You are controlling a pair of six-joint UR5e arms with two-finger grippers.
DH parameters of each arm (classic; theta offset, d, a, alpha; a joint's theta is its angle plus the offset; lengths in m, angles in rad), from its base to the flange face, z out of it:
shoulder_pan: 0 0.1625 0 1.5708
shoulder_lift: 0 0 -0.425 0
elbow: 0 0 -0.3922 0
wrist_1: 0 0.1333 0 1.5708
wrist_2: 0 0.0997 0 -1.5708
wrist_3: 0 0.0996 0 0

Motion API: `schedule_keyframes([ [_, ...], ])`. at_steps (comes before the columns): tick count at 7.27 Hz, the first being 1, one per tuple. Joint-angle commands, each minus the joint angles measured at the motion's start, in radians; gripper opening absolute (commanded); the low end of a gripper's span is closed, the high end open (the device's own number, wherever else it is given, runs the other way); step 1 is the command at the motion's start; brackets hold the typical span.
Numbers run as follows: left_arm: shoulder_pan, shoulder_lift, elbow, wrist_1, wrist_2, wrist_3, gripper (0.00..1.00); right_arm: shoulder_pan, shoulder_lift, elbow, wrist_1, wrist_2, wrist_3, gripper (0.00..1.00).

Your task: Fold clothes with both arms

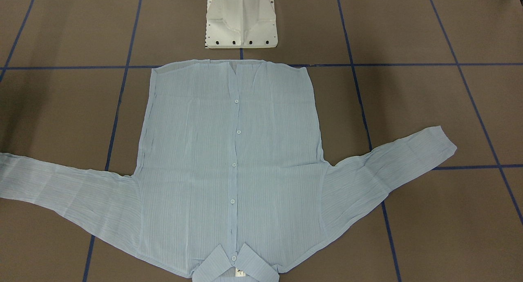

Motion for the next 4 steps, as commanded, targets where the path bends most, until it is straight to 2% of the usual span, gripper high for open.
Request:
schedule_keyframes([
  [1, 0.000, 0.000, 0.000, 0.000, 0.000, 0.000, 1.00, -0.010, 0.002, -0.003, 0.000, -0.019, 0.000, 0.57],
  [2, 0.000, 0.000, 0.000, 0.000, 0.000, 0.000, 1.00, -0.010, 0.000, -0.003, 0.000, -0.021, -0.002, 0.44],
  [3, 0.000, 0.000, 0.000, 0.000, 0.000, 0.000, 1.00, -0.010, 0.002, -0.003, 0.000, -0.021, 0.000, 0.11],
  [4, 0.000, 0.000, 0.000, 0.000, 0.000, 0.000, 1.00, -0.012, 0.008, -0.003, -0.003, -0.021, -0.002, 0.00],
])
